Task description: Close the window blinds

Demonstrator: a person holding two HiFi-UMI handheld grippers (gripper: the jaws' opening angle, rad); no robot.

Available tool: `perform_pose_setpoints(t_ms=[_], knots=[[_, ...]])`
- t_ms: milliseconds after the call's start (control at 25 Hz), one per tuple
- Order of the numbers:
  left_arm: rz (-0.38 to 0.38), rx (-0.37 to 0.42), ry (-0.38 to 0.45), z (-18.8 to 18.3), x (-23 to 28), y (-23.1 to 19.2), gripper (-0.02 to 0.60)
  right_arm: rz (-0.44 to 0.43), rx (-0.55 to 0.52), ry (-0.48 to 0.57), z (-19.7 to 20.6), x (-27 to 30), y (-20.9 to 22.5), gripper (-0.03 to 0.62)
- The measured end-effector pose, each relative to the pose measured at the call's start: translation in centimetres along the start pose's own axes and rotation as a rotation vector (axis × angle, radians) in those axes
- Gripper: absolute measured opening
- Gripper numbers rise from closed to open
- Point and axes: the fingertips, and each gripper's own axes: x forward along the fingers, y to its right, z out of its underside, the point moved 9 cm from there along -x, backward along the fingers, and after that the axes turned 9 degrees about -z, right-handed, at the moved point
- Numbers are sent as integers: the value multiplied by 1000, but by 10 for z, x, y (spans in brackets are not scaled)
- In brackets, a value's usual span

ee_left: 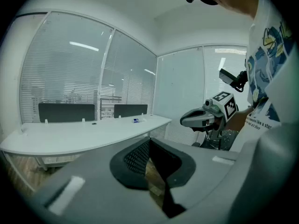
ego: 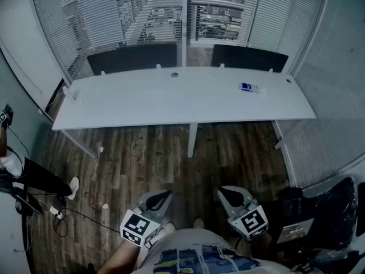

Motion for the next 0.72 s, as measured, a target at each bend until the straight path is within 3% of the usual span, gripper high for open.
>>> perform_pose_setpoints(t_ms=[560,720], knots=[[-25,9,-21,-7,17,18,5,-36,7,8,13,-9,24,2],[-33,14,-30,-8,25,23,5,-8,-12,5,14,-13,35,2]])
